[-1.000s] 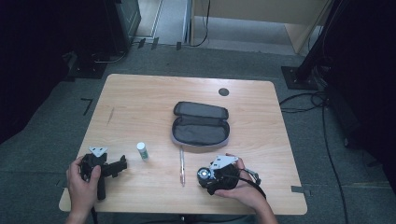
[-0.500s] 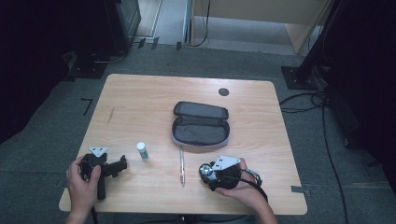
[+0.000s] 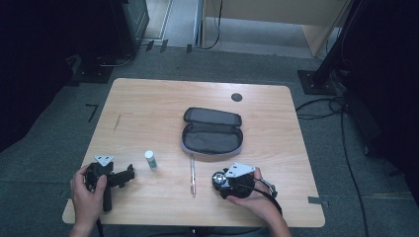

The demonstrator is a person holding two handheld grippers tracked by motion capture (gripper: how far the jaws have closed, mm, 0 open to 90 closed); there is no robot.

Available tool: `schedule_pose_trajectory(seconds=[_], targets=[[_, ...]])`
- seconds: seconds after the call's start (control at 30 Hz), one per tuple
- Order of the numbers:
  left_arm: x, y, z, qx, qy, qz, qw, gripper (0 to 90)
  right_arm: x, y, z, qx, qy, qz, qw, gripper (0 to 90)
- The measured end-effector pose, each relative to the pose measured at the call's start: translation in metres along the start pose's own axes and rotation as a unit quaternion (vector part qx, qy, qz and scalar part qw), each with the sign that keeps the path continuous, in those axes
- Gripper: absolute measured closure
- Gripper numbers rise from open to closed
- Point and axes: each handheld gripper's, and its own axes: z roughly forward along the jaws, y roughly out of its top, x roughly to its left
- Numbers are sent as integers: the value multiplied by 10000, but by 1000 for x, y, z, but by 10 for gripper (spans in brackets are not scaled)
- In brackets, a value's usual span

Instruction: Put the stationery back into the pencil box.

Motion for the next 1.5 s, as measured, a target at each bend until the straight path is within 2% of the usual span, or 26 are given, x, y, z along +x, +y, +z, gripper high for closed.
schedule_pose_trajectory(seconds=[0.1, 0.17, 0.2, 0.4, 0.5, 0.6, 0.67, 0.73, 0.77, 1.07, 1.13, 1.17, 1.2, 1.23, 1.27, 1.3, 1.4, 1.47, 1.5], targets=[[0, 0, 0, 1, 0, 2, 10000, 0, 0, -1, 0, -17, -1, 3, 10000, 337], [0, 0, 0, 0, -1, -2, 10000, 0, -2, -1, -1, -35, -36, 50, 10000, 407], [0, 0, 0, 0, 0, 2, 10000, 0, -3, -1, -2, -46, -34, 110, 9999, 409], [0, 0, 0, -4, -1, 2, 10000, 0, -6, -1, -2, -30, 4, 68, 10000, 410], [0, 0, 0, 0, -2, 1, 10000, 0, -6, -2, -2, -85, -38, 57, 9999, 400], [0, 0, 0, -1, -2, 2, 10000, 0, -6, -3, -3, -25, -139, 136, 9998, 314], [0, 0, 0, 1, 0, 2, 10000, 0, -6, -4, -4, -13, -159, 151, 9998, 316], [0, 0, 0, 0, -2, 2, 10000, 0, -6, -5, -6, -21, -153, 151, 9998, 358], [0, 0, 0, 0, -1, 2, 10000, 0, -6, -6, -7, -32, -151, 145, 9998, 416], [0, 0, 0, -5, -1, 1, 10000, 0, -5, -2, -7, 84, -201, 212, 9995, 424], [0, 0, 0, -6, -3, 1, 10000, 0, -5, -1, -10, -6, -208, 322, 9993, 599], [0, 0, 0, 1, -2, 1, 10000, 0, -8, -1, -12, -60, -108, 460, 9989, 820], [0, 0, 0, -7, -4, -1, 10000, 0, -12, -1, -14, -136, -16, 649, 9978, 769], [0, 0, 0, -5, -4, 0, 10000, 0, -14, 0, -16, -168, -187, 641, 9976, 749], [0, 0, 0, -3, -4, 2, 10000, 0, -14, 0, -16, -144, -279, 583, 9978, 679], [0, 0, 0, -5, -4, 0, 10000, 0, -14, 0, -15, -103, -229, 592, 9979, 627], [0, 0, 0, -5, -4, 1, 10000, 0, -11, 0, -12, -49, -189, 600, 9980, 585], [0, 0, 0, -5, -4, 1, 10000, 0, -8, 3, -10, -158, -209, 599, 9979, 541], [0, 0, 0, -4, -2, 1, 10000, 0, -7, 6, -9, -268, -190, 676, 9972, 525]])
